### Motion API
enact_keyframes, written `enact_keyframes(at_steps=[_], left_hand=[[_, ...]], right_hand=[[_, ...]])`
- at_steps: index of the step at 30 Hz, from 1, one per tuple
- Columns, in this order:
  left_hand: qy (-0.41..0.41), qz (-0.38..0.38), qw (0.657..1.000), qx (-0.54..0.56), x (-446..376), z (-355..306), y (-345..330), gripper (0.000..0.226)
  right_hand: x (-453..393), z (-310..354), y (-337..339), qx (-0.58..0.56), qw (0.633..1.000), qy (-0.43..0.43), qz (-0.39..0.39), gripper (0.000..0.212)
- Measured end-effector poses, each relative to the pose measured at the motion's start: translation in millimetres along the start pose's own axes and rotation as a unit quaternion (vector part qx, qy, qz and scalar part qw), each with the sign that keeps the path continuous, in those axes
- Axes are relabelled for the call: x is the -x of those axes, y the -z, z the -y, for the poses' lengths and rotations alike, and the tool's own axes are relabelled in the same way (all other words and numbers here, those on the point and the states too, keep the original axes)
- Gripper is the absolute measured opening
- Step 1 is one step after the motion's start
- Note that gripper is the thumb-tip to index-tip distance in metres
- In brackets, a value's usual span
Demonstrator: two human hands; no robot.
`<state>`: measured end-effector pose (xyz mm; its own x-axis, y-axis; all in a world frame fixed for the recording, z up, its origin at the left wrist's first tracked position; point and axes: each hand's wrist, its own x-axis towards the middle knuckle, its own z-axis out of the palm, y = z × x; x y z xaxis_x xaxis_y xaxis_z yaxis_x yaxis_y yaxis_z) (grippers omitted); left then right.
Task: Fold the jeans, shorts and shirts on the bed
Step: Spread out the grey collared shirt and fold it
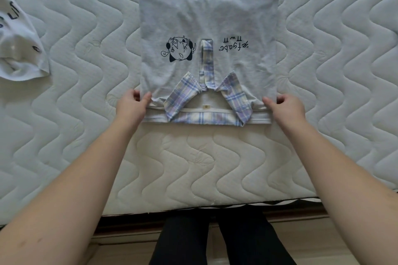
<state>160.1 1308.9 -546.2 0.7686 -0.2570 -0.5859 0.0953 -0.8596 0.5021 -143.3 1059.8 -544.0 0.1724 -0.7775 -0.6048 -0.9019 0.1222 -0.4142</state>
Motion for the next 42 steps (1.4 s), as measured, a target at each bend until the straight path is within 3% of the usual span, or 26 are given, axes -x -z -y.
enact_keyframes(at_steps=[3,6,10,13,16,19,22,24,27,30,32,34,38,42], left_hand=[[-0.011,-0.005,1.000,0.002,6,8,0,0.027],[0.001,0.002,1.000,0.002,14,8,-5,0.031],[0.022,0.023,0.999,0.031,17,5,-5,0.032],[0.034,0.004,0.999,0.024,22,10,-8,0.025],[0.052,-0.028,0.997,0.047,28,11,-15,0.032],[0.070,-0.008,0.991,0.109,34,13,-18,0.037],[0.079,0.032,0.984,0.156,42,18,-18,0.020],[0.048,-0.002,0.996,0.077,45,21,-18,0.021],[-0.010,-0.115,0.993,-0.010,49,13,-16,0.030],[-0.164,-0.183,0.967,-0.070,49,-6,-20,0.029],[-0.251,-0.153,0.953,-0.073,47,-28,-28,0.023],[-0.279,-0.080,0.956,-0.041,42,-55,-41,0.021],[-0.211,0.077,0.973,-0.059,27,-107,-74,0.031],[-0.134,0.076,0.985,-0.079,5,-144,-95,0.028]], right_hand=[[1,-4,0,0.044,0.998,0.007,-0.038,0.032],[4,-4,-2,0.028,0.999,0.020,-0.026,0.038],[6,-7,1,0.061,0.996,0.058,0.015,0.026],[10,-11,3,0.061,0.997,0.037,-0.015,0.041],[12,-10,1,0.049,0.998,0.016,-0.022,0.045],[12,-7,1,0.043,0.999,0.017,-0.028,0.047],[12,-12,1,0.051,0.998,0.024,-0.010,0.038],[15,-13,0,0.080,0.996,0.019,-0.019,0.036],[22,-4,-2,0.052,0.993,0.020,-0.101,0.036],[25,14,-7,0.011,0.981,0.112,-0.158,0.032],[22,32,-12,0.001,0.975,0.166,-0.150,0.030],[16,52,-17,-0.013,0.975,0.199,-0.102,0.032],[10,85,-29,0.011,0.982,0.178,0.057,0.039],[11,94,-41,0.023,0.982,0.156,0.105,0.034]])
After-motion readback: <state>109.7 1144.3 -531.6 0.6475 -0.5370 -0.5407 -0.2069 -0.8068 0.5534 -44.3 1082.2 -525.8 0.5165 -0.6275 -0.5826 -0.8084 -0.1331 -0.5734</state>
